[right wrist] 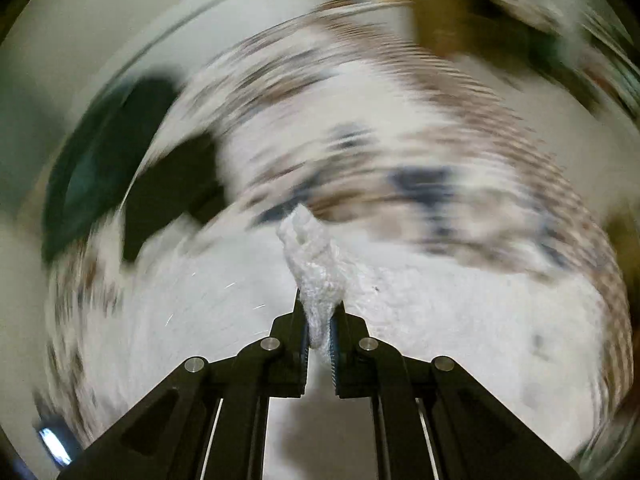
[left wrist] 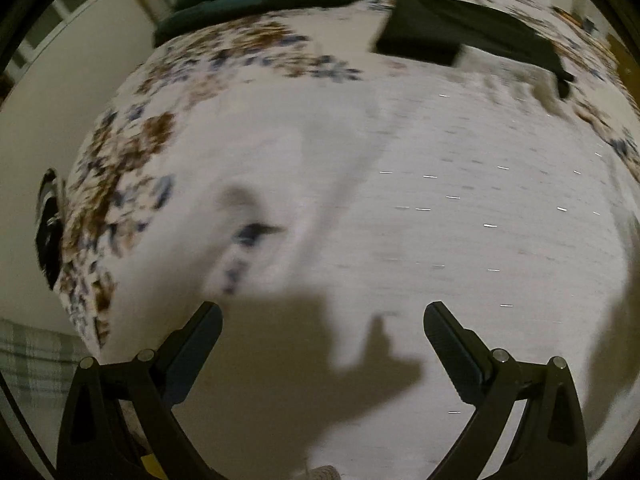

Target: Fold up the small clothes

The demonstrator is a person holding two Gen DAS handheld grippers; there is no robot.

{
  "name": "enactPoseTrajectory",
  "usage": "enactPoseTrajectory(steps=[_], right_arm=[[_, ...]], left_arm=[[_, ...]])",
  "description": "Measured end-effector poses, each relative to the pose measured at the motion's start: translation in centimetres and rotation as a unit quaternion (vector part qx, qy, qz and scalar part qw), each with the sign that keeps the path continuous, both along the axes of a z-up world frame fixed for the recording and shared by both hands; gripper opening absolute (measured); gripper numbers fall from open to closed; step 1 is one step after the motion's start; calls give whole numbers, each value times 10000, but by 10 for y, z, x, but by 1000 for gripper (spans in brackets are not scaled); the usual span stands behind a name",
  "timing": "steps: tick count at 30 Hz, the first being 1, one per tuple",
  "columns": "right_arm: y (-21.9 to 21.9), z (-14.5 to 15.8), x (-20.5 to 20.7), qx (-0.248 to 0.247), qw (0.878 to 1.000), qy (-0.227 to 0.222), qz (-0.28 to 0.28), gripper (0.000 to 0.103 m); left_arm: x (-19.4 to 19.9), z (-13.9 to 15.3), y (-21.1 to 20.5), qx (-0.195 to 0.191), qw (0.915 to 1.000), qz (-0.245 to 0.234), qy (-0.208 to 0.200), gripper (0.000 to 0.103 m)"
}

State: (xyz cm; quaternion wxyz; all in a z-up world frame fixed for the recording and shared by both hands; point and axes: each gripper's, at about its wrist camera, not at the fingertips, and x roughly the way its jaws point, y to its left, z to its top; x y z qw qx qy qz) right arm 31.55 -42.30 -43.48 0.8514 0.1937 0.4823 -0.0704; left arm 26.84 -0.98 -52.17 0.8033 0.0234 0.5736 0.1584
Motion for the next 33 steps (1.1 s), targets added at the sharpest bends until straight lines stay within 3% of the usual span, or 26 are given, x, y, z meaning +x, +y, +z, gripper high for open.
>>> enactPoseTrajectory(steps=[3, 8, 11, 14, 18, 21, 22, 23, 24, 26, 30, 33], right_arm=[[122, -24, 54, -639, 9895, 117, 1293, 9], [311, -88, 84, -1650, 9332, 247, 3183, 9], [377, -111, 85, -1963, 9050, 269, 3765, 9], [423, -124, 79, -1994, 8958, 309, 3960, 9], [441, -129, 72, -1916, 8972, 419, 3958, 9], [430, -126, 81, -1556, 9099, 748, 3773, 12], [420, -123, 81, -1189, 9193, 851, 3654, 15], [406, -114, 94, -863, 9257, 921, 3565, 24], [396, -109, 95, -563, 9319, 962, 3450, 41], [366, -94, 90, 47, 9466, 997, 3066, 61], [324, -79, 81, 532, 9604, 1124, 2492, 69], [297, -80, 68, 786, 9655, 1332, 2096, 69]], left_arm=[[-5, -7, 31, 42, 9996, 272, 42, 103], [-11, -20, 74, 80, 9978, 649, 89, 103], [-14, -26, 95, 49, 9960, 887, 96, 103], [-15, -31, 115, -14, 9941, 1083, 104, 103], [-16, -36, 135, -85, 9923, 1233, 98, 103], [-16, -34, 147, -195, 9907, 1347, 81, 103], [-17, -31, 151, -262, 9899, 1391, 71, 103], [-19, -29, 155, -336, 9892, 1428, 64, 103], [-23, -23, 161, -433, 9877, 1504, 40, 103], [-31, -14, 171, -532, 9857, 1602, -20, 103], [-63, 3, 202, -640, 9794, 1915, -49, 103], [-96, 4, 238, -834, 9686, 2339, 108, 103]])
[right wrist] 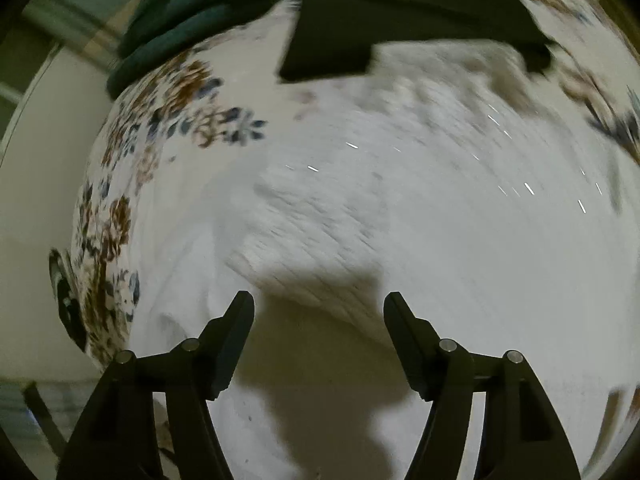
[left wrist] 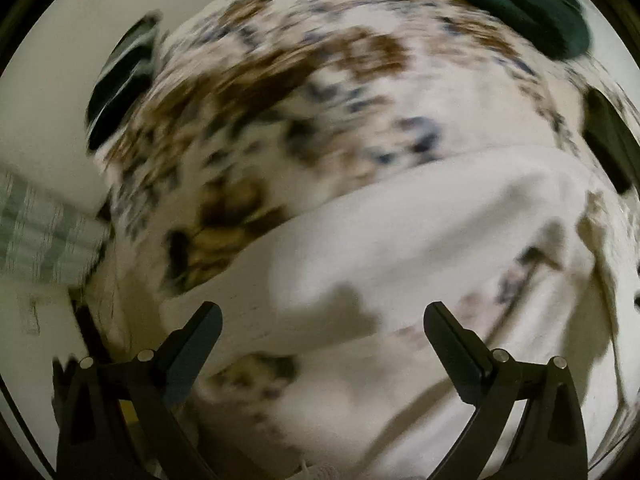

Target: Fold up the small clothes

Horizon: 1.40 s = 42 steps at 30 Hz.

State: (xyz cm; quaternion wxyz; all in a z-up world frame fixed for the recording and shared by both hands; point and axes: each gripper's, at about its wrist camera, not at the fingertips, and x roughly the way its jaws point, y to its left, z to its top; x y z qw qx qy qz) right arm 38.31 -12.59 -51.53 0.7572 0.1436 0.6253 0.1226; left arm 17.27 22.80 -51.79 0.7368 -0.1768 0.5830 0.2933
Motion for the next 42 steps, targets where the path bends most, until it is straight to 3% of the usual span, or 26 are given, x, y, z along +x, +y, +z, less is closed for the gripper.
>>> enactPoseTrajectory(steps=[7, 12, 14, 15, 16, 17, 18, 19, 22, 25, 32, 35, 39, 42], right_arm=[[-28, -27, -16, -222, 9968, 583, -495, 69], [-26, -37, -22, -585, 9954, 556, -514, 69], [-17, -38, -22, -636, 9956, 547, -425, 69], [-13, -39, -22, -641, 9957, 560, -376, 69], [-8, -40, -21, -650, 9957, 569, -322, 69], [-4, -41, -21, -650, 9959, 566, -281, 69], [1, -40, -20, -655, 9960, 560, -225, 69], [7, -40, -20, -693, 9961, 527, -151, 69], [27, -37, -21, -827, 9958, 393, 84, 69], [46, -35, -23, -816, 9958, 349, 244, 69], [64, -43, -27, -777, 9956, 468, 251, 69], [59, -42, -26, -980, 9941, 452, 141, 69], [40, -35, -21, -1760, 9830, 441, -288, 81], [17, -26, -16, -1852, 9798, 391, -644, 88]], left_arm=[[-71, -44, 82, -563, 9905, 1244, 186, 103], [-90, -96, 105, -1169, 9762, 1813, 238, 102], [-91, -114, 109, -1312, 9712, 1978, 202, 87], [-92, -120, 110, -1335, 9692, 2063, 150, 61], [-92, -121, 111, -1370, 9678, 2111, 28, 52], [-93, -119, 111, -1301, 9674, 2173, -54, 44], [-92, -112, 111, -1192, 9683, 2187, -173, 17], [-90, -104, 109, -1072, 9705, 2152, -196, 12], [-90, -74, 111, -724, 9741, 2091, -460, 9], [-93, -52, 124, -563, 9725, 2130, -755, 9], [-83, -51, 157, -592, 9719, 2056, -978, 9], [-69, -24, 152, -534, 9732, 1892, -1194, 8], [-47, 20, 146, -202, 9793, 1473, -1376, 8], [-21, 51, 134, 29, 9842, 1042, -1429, 8]])
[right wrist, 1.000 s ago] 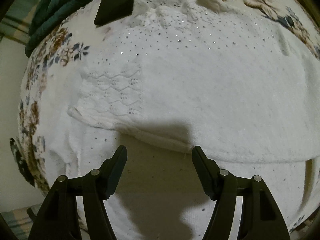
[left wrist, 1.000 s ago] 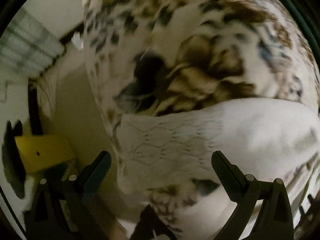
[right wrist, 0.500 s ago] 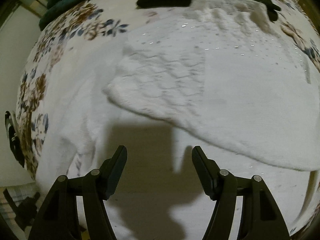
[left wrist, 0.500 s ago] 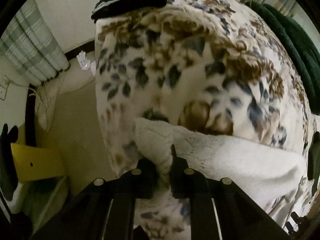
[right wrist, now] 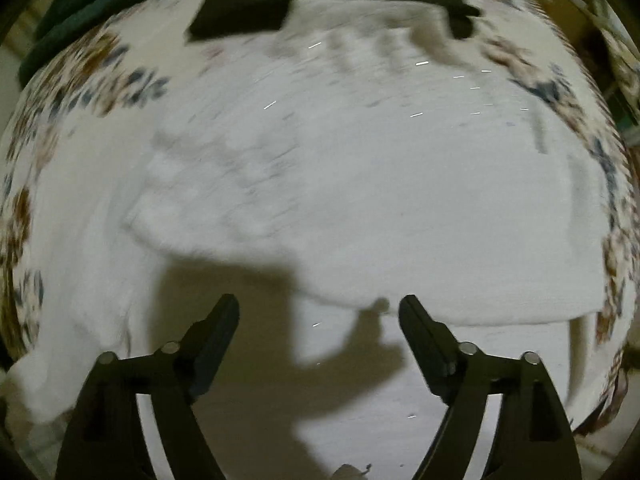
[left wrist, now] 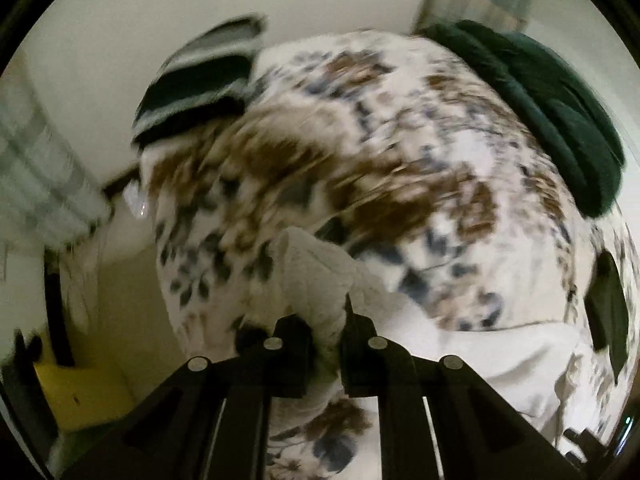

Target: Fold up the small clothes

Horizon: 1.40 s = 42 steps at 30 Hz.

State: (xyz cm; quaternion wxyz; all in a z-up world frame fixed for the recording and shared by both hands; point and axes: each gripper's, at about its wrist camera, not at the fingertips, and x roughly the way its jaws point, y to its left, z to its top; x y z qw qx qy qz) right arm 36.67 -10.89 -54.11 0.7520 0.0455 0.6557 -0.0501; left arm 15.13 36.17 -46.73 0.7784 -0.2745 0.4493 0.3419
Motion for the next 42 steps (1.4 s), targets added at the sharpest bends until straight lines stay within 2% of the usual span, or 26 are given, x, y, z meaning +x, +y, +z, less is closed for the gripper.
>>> enactPoseTrajectory(steps=[4, 6, 8, 12, 14, 17, 18, 20, 23, 27, 28, 30, 31, 32, 33, 34, 35, 36, 37, 42], right_arm=[[-40, 7, 0, 162, 9993, -32, -334, 89], [-62, 8, -1, 244, 9986, -21, -462, 89], [-83, 8, -2, 293, 9979, 36, -571, 89], [-143, 7, -11, 385, 9960, 102, -802, 89], [-173, 5, -19, 366, 9953, 111, -889, 89], [-216, 1, -25, 196, 9952, 145, -951, 89], [-231, 0, -26, 158, 9949, 156, -979, 89], [-258, 1, -30, 124, 9942, 161, -1056, 89], [-303, 4, -40, 142, 9916, 184, -1273, 89], [-358, 6, -59, 185, 9877, 236, -1532, 89], [-370, 5, -64, 226, 9868, 262, -1584, 89], [-389, 3, -73, 323, 9850, 314, -1665, 89], [-402, 3, -79, 431, 9834, 359, -1726, 89], [-413, 4, -86, 540, 9819, 376, -1775, 89], [-424, 5, -93, 658, 9802, 381, -1831, 89], [-436, 7, -100, 793, 9777, 387, -1906, 89], [-446, 9, -106, 869, 9760, 382, -1959, 89], [-456, 12, -112, 961, 9736, 360, -2037, 89], [-464, 16, -118, 1030, 9714, 337, -2114, 89], [-487, 42, -123, 1629, 9587, 63, -2332, 89]], left_arm=[[52, 36, -40, 399, 9961, -788, -6, 8], [81, 45, -73, 578, 9905, -1247, 57, 8], [110, 49, -107, 582, 9847, -1642, 42, 8], [173, 52, -212, 557, 9623, -2661, -36, 8], [197, 54, -265, 574, 9490, -3099, -102, 8], [230, 51, -369, 401, 9234, -3810, -249, 8], [236, 51, -389, 372, 9178, -3945, -266, 8], [248, 47, -452, 285, 8991, -4358, -299, 8], [252, 37, -551, 69, 8658, -4994, -297, 8], [245, 29, -629, -14, 8335, -5518, -287, 9], [240, 26, -647, 14, 8255, -5638, -253, 13], [235, 19, -669, 34, 8142, -5804, -147, 13], [232, 14, -673, 50, 8113, -5846, -75, 13], [232, 11, -676, 61, 8121, -5835, -40, 13], [233, 8, -676, 68, 8157, -5785, -13, 22], [233, 7, -673, 86, 8178, -5754, 16, 42], [233, 6, -666, 124, 8215, -5700, 44, 55], [233, 7, -660, 145, 8258, -5638, 38, 79], [233, 9, -651, 159, 8312, -5558, 4, 87], [227, 22, -559, 263, 8763, -4809, -98, 87]])
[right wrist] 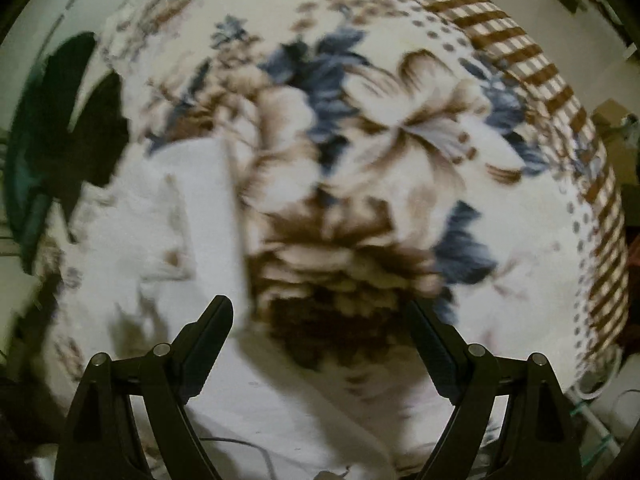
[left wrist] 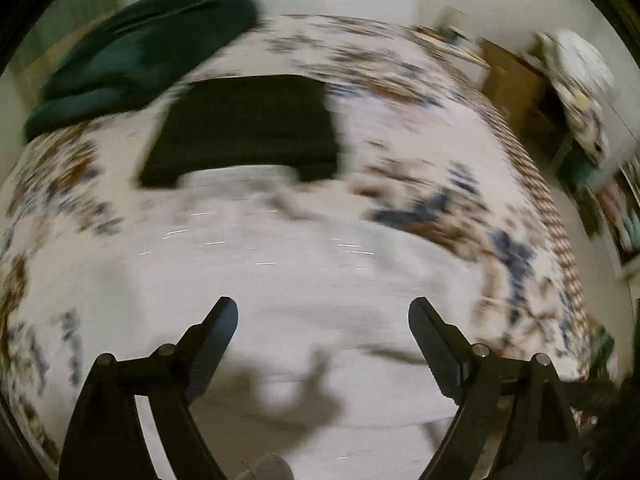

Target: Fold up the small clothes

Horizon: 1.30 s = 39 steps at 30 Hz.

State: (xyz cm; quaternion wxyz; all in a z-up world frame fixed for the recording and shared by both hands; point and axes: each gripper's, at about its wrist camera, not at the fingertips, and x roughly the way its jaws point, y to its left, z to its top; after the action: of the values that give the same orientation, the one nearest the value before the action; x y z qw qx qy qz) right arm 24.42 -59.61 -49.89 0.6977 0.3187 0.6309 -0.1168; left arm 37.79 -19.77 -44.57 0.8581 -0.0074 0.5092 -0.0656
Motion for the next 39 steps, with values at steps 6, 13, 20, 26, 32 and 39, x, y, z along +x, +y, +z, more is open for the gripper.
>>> enactPoseTrajectory(steps=[6, 13, 20, 26, 32, 39], right_arm=[[41, 19, 44, 441, 9979, -411, 254, 90], [93, -31, 98, 283, 9992, 136, 245, 59], [102, 19, 93, -568, 9979, -188, 234, 7], [88, -10, 96, -728, 9932, 829, 362, 8], [91, 0, 95, -1191, 9894, 761, 331, 41], [98, 24, 67, -817, 9938, 462, 599, 55]], left_arm=[[-7, -20, 132, 602, 9909, 1171, 287, 87], [-13, -70, 219, 1101, 9744, 1809, 755, 87], [-3, -75, 246, 1011, 9760, 1780, 747, 87], [21, -87, 251, 1011, 9802, 1537, 737, 87], [38, -102, 245, 1187, 9822, 1183, 843, 87], [19, -81, 225, 1071, 9878, 857, 743, 87]])
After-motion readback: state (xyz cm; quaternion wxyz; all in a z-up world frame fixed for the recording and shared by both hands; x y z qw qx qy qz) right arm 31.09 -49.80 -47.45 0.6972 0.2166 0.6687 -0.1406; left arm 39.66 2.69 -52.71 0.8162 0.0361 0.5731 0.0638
